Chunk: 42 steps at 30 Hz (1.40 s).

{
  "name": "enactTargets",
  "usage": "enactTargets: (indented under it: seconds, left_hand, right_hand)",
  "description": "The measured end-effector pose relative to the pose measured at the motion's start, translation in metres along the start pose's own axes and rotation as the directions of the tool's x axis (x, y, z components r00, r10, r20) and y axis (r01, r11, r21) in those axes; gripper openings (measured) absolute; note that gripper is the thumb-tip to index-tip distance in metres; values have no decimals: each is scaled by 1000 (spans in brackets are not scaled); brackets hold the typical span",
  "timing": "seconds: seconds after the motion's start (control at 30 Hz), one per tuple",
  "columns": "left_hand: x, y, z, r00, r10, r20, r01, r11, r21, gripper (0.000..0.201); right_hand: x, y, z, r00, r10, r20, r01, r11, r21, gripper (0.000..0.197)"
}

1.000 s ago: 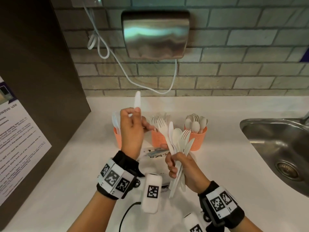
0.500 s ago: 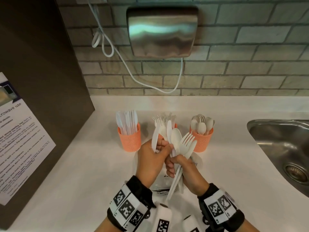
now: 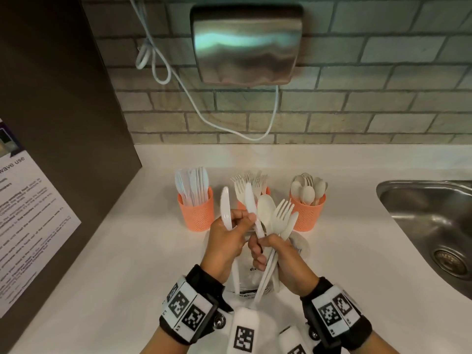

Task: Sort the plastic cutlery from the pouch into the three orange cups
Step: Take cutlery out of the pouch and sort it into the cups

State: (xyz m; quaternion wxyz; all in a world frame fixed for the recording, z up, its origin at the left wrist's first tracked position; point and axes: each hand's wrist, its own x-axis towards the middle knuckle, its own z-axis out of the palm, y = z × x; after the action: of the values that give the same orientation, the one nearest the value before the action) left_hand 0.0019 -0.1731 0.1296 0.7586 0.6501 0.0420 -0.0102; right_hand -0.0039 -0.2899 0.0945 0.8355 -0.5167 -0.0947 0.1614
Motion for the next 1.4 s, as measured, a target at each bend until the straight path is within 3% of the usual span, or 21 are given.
enactTargets:
  seconds: [0.13,0.2,0.23,0.33,0.4,0.47,0.57,0.63,0.73,0.83,0.93,1.03,1.13,1.4]
  left_hand:
    - [11,2,1,986,149,-76,-145,987,65,23]
    - [16,7,0,955,255,-153,-243,965,95,21]
    - [20,9,-1,934,289,-209,-276,957,90,17]
    - [34,22,-11,882,304,-360,-320,947,17,20]
    - [41,29,-20,882,274,-384,-302,953,-13,21]
    - [39,30,-24,924,217,-316,-243,969,-45,21]
    - [23,22,-22,987,123,-100,-134,984,-115,20]
    - [18,11,-22,996,84,-29,-82,995,60,20]
    - [18,-6,-34,997,-8,-77,31,954,297,21]
    - [15,-11,-47,988,-71,-136,111,944,310,24]
    - [8,-4,-47,995,-2,-100,33,951,307,18]
    - [-4,7,-35,995,99,17,-100,960,261,11]
    - [-12,15,-24,983,168,79,-180,966,185,13]
    - [-9,1,-13,965,261,-9,-252,939,235,20]
  right_hand:
    - [0,-2,1,997,35,-70,-36,999,-8,13]
    - [0,-3,2,990,54,-127,-66,994,-90,4]
    - [0,-2,2,985,61,-161,-82,989,-126,11]
    - [-1,-3,3,973,63,-222,-108,974,-197,33]
    - [-1,-5,3,968,50,-246,-109,966,-233,34]
    - [0,-6,3,962,36,-270,-112,956,-270,30]
    - [3,-6,3,949,18,-316,-131,931,-342,30]
    - [5,-5,2,928,28,-372,-172,917,-359,29]
    - [7,-1,0,906,69,-418,-240,896,-373,27]
    - [7,-1,-1,910,88,-406,-259,884,-390,26]
    - [7,-3,0,930,99,-355,-250,877,-410,25]
    - [8,-4,4,956,108,-274,-228,861,-455,22]
    - [9,-5,9,979,54,-197,-153,832,-534,19]
    - [10,6,7,978,-79,-194,-73,742,-667,24]
